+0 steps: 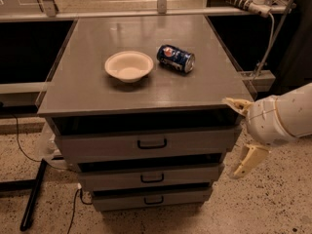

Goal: Open top drawer

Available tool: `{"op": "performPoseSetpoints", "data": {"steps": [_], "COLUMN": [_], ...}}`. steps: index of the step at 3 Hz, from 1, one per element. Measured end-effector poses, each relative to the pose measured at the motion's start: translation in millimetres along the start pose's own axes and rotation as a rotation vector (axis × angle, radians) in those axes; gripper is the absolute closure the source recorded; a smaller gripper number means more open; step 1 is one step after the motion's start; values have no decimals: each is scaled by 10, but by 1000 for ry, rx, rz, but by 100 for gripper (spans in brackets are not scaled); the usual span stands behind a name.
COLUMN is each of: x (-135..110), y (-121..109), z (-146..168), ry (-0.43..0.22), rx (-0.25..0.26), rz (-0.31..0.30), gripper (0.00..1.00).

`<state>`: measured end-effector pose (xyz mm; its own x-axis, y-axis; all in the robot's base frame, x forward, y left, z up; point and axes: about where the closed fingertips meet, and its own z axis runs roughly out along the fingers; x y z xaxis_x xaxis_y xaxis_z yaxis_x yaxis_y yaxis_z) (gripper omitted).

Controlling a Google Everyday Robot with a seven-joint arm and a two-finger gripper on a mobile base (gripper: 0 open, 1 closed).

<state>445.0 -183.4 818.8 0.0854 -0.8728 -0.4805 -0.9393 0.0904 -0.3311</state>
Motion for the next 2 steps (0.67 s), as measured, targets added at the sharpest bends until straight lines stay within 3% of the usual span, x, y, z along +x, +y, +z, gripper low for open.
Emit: {"op": "performPoseSetpoints", "data": {"steps": [2], "x": [97], "y": [-15], "z": [187], "ry": [0], "rx": [12], "rz": [7], "gripper": [0]}}
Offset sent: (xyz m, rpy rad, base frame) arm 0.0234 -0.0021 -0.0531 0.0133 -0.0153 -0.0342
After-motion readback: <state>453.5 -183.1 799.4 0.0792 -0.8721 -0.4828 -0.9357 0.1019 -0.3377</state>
